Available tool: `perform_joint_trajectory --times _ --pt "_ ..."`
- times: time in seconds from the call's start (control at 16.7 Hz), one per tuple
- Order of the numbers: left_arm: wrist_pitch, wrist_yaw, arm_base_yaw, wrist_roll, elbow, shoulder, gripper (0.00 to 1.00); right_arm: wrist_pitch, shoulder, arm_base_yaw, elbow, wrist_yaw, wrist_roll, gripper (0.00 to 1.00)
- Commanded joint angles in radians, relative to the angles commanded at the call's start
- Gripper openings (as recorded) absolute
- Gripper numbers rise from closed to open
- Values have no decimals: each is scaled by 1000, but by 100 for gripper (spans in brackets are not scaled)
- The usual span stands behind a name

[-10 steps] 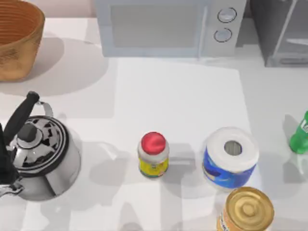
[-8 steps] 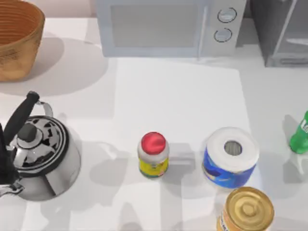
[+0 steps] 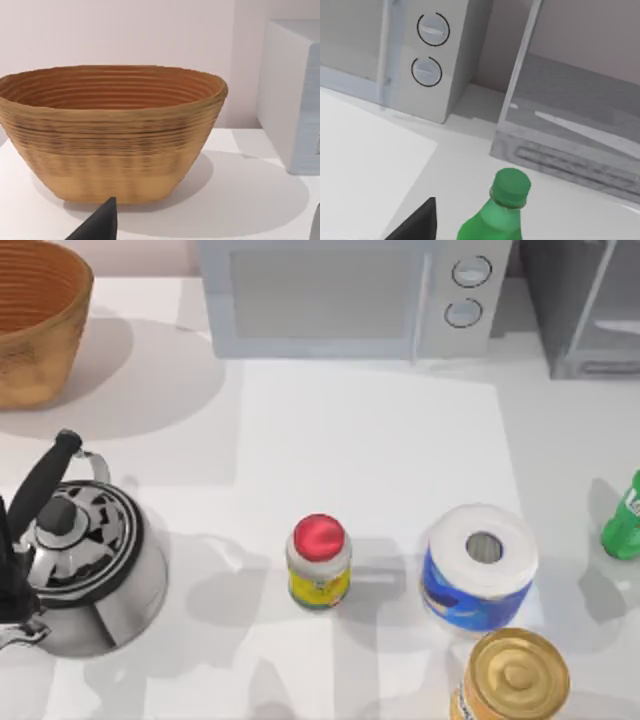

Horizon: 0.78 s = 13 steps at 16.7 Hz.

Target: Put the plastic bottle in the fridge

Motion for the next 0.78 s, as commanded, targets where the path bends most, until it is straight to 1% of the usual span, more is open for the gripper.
perform_joint_trajectory --times 0.48,0.66,0.78 --pt "0 0 0 0 0 0 100 192 827 -249 180 -531 -324 100" --pt "0 0 0 0 0 0 100 246 1057 -319 231 -692 -415 100" --pt "0 0 0 0 0 0 100 272 1160 -351 254 -771 -461 100"
